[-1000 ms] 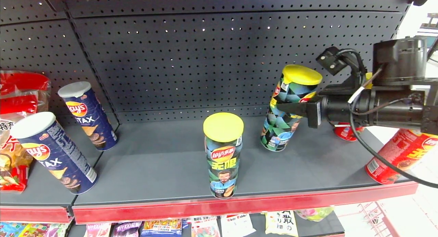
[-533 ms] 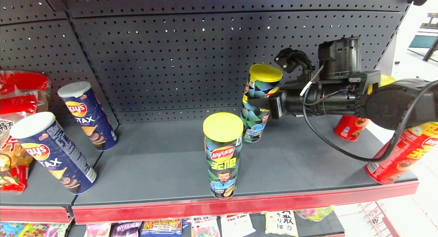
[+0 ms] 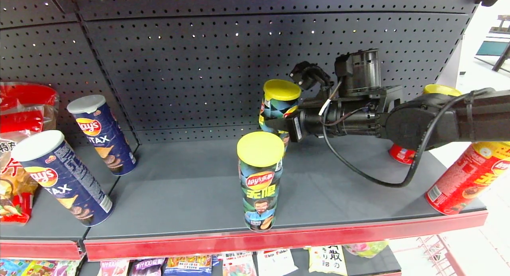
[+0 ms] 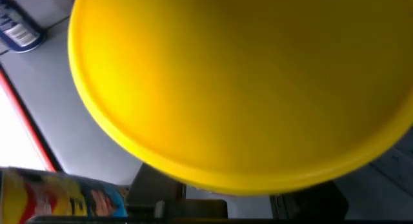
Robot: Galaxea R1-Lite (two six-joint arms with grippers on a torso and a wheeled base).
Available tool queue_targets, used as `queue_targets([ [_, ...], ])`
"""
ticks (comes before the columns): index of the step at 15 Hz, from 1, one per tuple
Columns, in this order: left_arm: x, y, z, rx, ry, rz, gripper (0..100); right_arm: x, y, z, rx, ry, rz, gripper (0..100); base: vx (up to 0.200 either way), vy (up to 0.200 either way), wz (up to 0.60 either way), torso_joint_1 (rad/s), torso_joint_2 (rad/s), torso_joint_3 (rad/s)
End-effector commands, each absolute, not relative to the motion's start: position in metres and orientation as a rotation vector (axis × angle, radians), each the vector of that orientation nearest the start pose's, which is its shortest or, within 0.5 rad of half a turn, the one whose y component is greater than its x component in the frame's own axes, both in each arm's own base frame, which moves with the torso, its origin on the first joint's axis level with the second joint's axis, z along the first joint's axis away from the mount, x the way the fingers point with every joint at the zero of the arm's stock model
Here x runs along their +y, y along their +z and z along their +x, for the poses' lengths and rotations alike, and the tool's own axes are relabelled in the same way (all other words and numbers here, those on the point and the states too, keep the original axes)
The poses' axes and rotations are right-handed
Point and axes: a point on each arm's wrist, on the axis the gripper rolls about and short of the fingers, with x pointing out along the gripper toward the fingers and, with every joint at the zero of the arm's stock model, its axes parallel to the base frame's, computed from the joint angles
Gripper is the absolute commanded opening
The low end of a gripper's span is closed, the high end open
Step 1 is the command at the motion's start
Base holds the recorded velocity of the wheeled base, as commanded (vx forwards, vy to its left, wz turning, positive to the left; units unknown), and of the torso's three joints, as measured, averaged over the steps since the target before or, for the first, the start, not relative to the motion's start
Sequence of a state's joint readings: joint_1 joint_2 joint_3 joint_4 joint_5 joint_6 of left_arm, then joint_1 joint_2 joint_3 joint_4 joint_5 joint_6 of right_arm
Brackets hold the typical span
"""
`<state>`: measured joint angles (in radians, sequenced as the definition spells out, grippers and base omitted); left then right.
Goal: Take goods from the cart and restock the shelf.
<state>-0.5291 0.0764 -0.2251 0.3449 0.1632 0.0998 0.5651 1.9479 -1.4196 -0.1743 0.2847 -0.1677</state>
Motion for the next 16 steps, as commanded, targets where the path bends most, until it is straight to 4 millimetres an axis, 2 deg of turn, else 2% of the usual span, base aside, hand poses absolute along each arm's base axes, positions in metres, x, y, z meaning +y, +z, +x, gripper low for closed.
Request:
queue_targets([
  [1, 0.022, 0.103, -0.030, 0.173, -0.373, 0.167, 100, 0.224, 0.215, 0.330, 0.301, 0.884, -0.212, 0, 0.000, 0.000, 0.00, 0.000, 0.00, 0.000],
  [16, 0.022, 0.101, -0.030, 0.171, -0.375, 0.169, 100, 0.230, 0.202, 0.341, 0.323, 0.860, -0.218, 0, 0.000, 0.000, 0.00, 0.000, 0.00, 0.000],
])
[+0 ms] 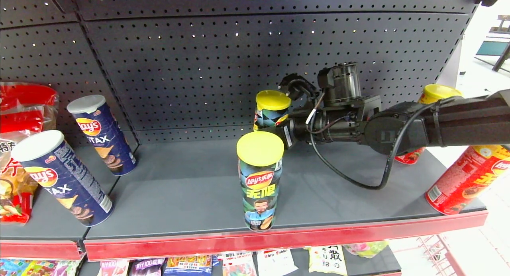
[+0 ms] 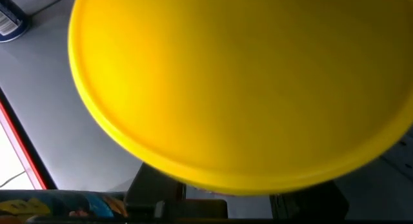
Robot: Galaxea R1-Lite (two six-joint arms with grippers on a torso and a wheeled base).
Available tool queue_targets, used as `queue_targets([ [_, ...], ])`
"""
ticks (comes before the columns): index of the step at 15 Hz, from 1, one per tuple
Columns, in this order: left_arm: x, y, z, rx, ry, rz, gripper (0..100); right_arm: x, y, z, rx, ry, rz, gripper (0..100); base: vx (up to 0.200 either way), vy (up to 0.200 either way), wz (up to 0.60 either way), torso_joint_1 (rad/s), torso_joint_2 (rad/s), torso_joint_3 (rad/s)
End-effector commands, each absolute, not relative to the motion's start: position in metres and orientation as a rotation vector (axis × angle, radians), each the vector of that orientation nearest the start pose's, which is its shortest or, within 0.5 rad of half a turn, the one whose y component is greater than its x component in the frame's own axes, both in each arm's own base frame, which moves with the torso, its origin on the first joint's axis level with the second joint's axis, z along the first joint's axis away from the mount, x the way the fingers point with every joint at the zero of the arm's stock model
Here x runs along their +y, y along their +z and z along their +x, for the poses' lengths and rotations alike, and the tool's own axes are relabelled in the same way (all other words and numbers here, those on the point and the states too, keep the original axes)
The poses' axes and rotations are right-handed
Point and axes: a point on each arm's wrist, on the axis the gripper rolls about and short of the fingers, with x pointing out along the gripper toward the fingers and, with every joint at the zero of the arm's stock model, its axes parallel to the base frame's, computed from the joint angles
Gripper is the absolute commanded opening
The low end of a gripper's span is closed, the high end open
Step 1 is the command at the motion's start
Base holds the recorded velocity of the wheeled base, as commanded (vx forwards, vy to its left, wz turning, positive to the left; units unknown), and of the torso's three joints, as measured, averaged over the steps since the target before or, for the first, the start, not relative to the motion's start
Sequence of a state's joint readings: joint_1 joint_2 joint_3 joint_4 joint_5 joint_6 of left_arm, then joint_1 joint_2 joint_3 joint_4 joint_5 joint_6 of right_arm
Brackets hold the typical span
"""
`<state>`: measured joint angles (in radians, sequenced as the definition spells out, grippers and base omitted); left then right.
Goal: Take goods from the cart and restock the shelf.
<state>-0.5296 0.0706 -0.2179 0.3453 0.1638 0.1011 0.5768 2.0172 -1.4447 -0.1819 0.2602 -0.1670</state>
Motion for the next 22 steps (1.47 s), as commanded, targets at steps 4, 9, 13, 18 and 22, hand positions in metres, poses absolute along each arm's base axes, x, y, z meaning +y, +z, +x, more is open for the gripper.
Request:
queue_targets([
  [4, 0.022, 0.101, -0.030, 0.172, -0.373, 0.168, 100, 0.230, 0.201, 0.341, 0.326, 0.862, -0.219, 0, 0.000, 0.000, 0.00, 0.000, 0.00, 0.000],
  [9, 0.022, 0.098, -0.030, 0.174, -0.373, 0.170, 100, 0.231, 0.198, 0.341, 0.334, 0.862, -0.221, 0, 0.000, 0.000, 0.00, 0.000, 0.00, 0.000],
  [13, 0.022, 0.098, -0.030, 0.174, -0.373, 0.170, 100, 0.231, 0.200, 0.341, 0.330, 0.855, -0.220, 100, 0.000, 0.000, 0.00, 0.000, 0.00, 0.000],
  [18, 0.022, 0.098, -0.030, 0.174, -0.377, 0.170, 100, 0.224, 0.207, 0.332, 0.327, 0.845, -0.216, 100, 0.000, 0.000, 0.00, 0.000, 0.00, 0.000],
  [22, 0.022, 0.098, -0.030, 0.176, -0.384, 0.169, 100, 0.206, 0.210, 0.312, 0.352, 0.823, -0.218, 100, 0.000, 0.000, 0.00, 0.000, 0.00, 0.000],
])
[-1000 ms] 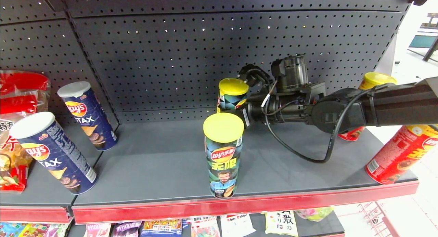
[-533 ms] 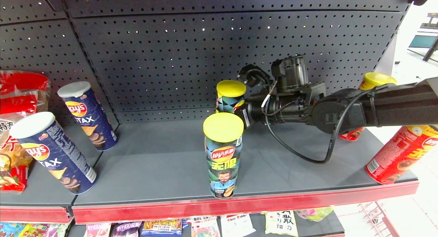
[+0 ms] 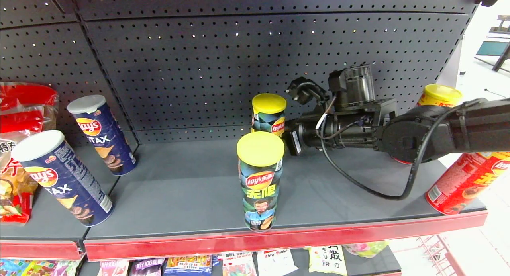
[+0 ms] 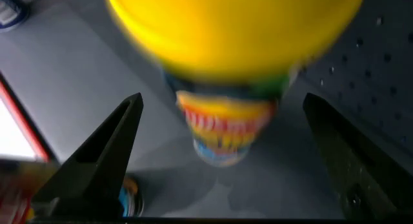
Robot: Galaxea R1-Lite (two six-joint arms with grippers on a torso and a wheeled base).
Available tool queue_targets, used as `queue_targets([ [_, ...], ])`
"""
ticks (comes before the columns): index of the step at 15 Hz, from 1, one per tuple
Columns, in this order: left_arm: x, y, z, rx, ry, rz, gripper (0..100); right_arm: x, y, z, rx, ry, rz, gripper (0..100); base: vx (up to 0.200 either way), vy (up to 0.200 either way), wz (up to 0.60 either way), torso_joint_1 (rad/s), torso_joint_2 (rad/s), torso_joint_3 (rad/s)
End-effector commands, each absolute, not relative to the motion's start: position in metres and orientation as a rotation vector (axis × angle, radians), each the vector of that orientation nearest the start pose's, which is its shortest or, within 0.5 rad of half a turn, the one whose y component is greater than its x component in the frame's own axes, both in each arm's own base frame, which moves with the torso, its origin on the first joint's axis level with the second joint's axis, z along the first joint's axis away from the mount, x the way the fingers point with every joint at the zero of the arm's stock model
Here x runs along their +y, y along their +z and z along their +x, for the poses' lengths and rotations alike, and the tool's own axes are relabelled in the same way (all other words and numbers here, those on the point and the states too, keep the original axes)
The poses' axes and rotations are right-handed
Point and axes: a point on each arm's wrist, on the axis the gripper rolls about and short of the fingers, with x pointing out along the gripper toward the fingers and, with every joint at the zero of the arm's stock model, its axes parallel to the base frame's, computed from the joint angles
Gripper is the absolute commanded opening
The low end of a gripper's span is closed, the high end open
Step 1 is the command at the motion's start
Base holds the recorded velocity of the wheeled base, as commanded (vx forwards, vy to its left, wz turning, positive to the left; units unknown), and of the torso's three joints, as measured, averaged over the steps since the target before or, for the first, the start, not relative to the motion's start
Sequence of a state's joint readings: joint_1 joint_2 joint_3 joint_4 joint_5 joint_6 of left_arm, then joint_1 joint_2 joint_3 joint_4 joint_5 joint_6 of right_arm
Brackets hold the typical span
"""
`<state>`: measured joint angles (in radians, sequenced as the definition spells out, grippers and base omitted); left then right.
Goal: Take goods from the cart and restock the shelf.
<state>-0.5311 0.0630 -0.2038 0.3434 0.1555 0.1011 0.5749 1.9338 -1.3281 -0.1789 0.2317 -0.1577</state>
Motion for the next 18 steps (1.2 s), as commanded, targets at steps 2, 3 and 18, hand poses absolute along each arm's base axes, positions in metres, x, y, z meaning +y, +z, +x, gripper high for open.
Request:
queue_targets([
  [2, 0.021, 0.098, -0.030, 0.179, -0.386, 0.170, 100, 0.190, 0.211, 0.303, 0.374, 0.779, -0.205, 100, 0.000, 0.000, 0.00, 0.000, 0.00, 0.000],
  [3, 0.021, 0.098, -0.029, 0.180, -0.389, 0.171, 100, 0.182, 0.210, 0.299, 0.385, 0.761, -0.202, 100, 0.000, 0.000, 0.00, 0.000, 0.00, 0.000],
  [18, -0.040, 0.167, 0.070, 0.428, -0.473, 0.230, 100, 0.031, 0.159, 0.046, 0.230, 0.565, -0.122, 100, 0.000, 0.000, 0.00, 0.000, 0.00, 0.000],
])
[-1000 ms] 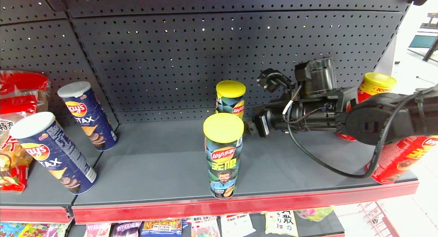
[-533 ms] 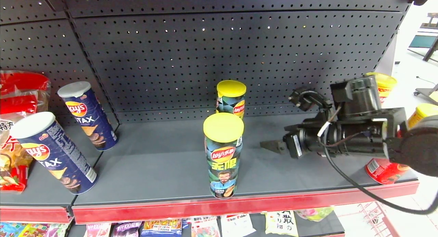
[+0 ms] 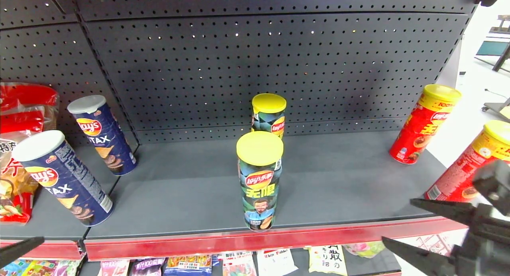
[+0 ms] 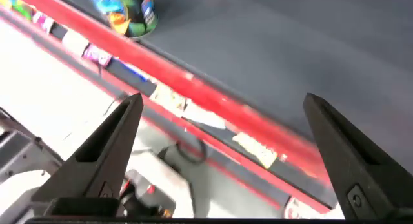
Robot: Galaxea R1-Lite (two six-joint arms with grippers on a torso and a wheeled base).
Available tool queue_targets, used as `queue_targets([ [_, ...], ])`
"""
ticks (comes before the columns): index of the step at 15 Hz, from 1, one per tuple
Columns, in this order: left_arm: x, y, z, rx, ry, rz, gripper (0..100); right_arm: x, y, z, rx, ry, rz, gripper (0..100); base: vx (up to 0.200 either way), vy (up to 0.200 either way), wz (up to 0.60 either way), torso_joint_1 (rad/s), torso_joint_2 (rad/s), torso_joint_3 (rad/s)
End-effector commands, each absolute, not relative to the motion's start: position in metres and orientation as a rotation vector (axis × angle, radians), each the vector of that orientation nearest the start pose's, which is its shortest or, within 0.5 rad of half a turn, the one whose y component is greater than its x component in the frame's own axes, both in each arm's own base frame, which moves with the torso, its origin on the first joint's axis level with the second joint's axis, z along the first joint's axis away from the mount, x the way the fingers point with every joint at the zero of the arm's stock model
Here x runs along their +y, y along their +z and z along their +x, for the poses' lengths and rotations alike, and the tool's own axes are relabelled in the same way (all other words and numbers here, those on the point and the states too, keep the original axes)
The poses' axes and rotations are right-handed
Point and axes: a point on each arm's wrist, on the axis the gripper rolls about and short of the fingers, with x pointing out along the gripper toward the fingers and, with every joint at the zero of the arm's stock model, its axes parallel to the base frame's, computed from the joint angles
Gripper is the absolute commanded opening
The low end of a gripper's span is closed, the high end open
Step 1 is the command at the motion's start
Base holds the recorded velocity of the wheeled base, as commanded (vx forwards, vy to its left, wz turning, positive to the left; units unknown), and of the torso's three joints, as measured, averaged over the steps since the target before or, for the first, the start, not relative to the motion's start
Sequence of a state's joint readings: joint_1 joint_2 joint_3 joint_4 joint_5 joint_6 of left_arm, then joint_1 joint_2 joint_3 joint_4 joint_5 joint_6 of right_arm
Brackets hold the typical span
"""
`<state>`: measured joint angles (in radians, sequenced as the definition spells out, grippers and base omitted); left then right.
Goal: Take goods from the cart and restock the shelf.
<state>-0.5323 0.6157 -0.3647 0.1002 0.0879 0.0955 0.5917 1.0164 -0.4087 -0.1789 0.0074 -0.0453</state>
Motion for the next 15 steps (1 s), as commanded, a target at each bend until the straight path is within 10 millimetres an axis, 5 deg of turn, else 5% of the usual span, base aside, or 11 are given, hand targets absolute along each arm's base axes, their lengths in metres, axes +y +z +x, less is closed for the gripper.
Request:
queue_targets([
  [1, -0.047, 0.167, 0.081, 0.426, -0.495, 0.223, 100, 0.022, 0.157, 0.036, 0.174, 0.519, -0.105, 100, 0.000, 0.000, 0.00, 0.000, 0.00, 0.000],
  [5, -0.059, 0.160, 0.100, 0.498, -0.514, 0.234, 100, -0.009, 0.147, -0.010, 0.163, 0.233, -0.092, 100, 0.000, 0.000, 0.00, 0.000, 0.00, 0.000],
  [8, -0.077, 0.159, 0.116, 0.569, -0.541, 0.201, 100, -0.020, 0.114, -0.051, 0.147, 0.112, -0.075, 100, 0.000, 0.000, 0.00, 0.000, 0.00, 0.000],
  [15, -0.124, 0.141, 0.165, 0.693, -0.525, 0.198, 100, -0.020, 0.093, -0.045, 0.209, 0.066, -0.035, 100, 0.000, 0.000, 0.00, 0.000, 0.00, 0.000],
])
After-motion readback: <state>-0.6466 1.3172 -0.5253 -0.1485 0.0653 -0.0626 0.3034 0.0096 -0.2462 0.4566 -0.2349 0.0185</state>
